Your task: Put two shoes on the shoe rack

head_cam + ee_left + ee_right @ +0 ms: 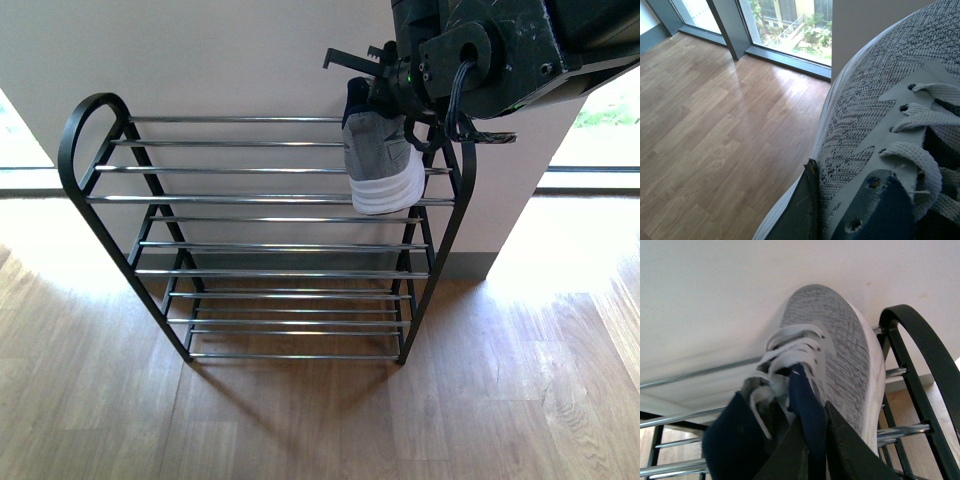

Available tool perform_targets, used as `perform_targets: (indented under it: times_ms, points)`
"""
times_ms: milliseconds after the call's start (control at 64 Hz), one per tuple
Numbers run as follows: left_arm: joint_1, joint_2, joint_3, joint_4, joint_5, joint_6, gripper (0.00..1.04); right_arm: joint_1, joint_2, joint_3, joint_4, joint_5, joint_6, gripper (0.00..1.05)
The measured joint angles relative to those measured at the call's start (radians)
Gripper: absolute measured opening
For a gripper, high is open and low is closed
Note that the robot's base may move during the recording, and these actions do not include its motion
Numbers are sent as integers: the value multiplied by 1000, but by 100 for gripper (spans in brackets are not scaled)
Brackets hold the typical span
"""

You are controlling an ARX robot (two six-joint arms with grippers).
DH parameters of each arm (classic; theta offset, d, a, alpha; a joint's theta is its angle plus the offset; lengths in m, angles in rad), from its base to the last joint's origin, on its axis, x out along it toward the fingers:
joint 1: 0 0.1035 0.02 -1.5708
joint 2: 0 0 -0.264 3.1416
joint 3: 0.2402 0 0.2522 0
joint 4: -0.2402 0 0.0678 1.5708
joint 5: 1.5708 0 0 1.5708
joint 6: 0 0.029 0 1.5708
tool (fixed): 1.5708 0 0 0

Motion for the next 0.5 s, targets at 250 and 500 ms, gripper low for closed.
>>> perform_targets:
  times_ms: [250, 500]
  points:
    - [0, 0, 0, 0, 0, 0, 2, -31, -101, -123, 93, -100, -64, 48]
    - [0, 0, 0, 0, 0, 0, 2, -59, -375, -348, 126, -261, -102, 86]
